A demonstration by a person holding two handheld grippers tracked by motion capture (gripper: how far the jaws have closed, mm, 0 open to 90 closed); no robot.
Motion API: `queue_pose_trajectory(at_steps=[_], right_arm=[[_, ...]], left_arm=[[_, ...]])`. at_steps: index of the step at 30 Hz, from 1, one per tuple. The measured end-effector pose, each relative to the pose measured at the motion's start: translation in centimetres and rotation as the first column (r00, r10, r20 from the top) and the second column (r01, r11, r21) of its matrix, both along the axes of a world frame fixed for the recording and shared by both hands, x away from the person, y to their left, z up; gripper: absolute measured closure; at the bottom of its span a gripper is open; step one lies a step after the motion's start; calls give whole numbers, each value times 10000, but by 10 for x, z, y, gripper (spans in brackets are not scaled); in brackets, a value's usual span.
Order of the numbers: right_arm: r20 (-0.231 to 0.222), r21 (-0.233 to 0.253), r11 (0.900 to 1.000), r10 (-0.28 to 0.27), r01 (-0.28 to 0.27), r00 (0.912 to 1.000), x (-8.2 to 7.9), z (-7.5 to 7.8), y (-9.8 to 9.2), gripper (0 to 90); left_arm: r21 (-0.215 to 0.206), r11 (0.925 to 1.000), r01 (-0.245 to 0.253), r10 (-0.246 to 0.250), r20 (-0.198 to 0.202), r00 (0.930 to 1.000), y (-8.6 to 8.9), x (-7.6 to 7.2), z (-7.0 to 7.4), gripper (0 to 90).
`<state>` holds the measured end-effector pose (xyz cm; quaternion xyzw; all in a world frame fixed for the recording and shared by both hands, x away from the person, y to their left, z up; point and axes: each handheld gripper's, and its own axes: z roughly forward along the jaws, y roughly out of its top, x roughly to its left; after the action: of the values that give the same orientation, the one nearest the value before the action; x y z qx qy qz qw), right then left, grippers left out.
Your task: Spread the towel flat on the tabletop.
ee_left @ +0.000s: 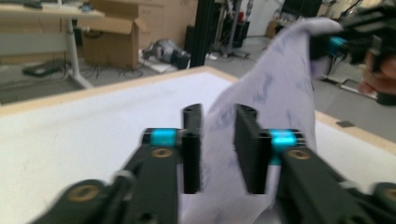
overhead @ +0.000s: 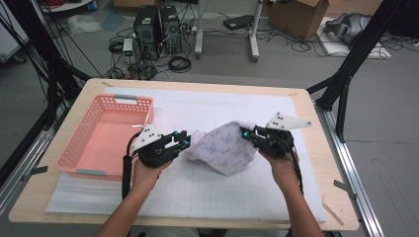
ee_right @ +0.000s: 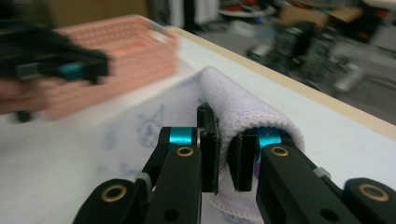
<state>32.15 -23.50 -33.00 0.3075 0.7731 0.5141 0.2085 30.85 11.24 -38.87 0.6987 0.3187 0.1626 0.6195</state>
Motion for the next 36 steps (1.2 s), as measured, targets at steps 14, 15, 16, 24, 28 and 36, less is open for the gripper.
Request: queue_pose_trajectory(at_steps=[14, 15, 16, 24, 28, 36], right_arm=[[-89, -1794, 8915, -4243, 4160, 9055, 95, -17, -13, 806], [-425, -1948, 8797, -4495, 4339, 8923, 98, -23, -15, 732], [-654, -1929, 8709, -4710, 4520, 8797, 99, -28, -18, 688], [-674, -1225, 8996, -4289, 4191, 9009, 68, -43, -40, 548], [-810, -1202, 9347, -3451, 3345, 9351, 50, -48, -41, 482], [-1392, -2262, 9606, -1958, 1613, 9707, 26, -80, -8, 381]], left_arm=[[703, 9975, -26, 94, -965, 9953, -4, 9, -23, 446], [790, 9969, 9, 66, -942, 9955, -4, 9, -23, 446], [819, 9966, 35, 39, -900, 9959, -4, 9, -23, 446], [932, 9956, 132, -39, -993, 9951, -7, 10, -26, 449], [917, 9957, 150, -50, -1078, 9942, -7, 11, -27, 448], [986, 9950, 150, -30, -1208, 9927, -8, 13, -29, 445]])
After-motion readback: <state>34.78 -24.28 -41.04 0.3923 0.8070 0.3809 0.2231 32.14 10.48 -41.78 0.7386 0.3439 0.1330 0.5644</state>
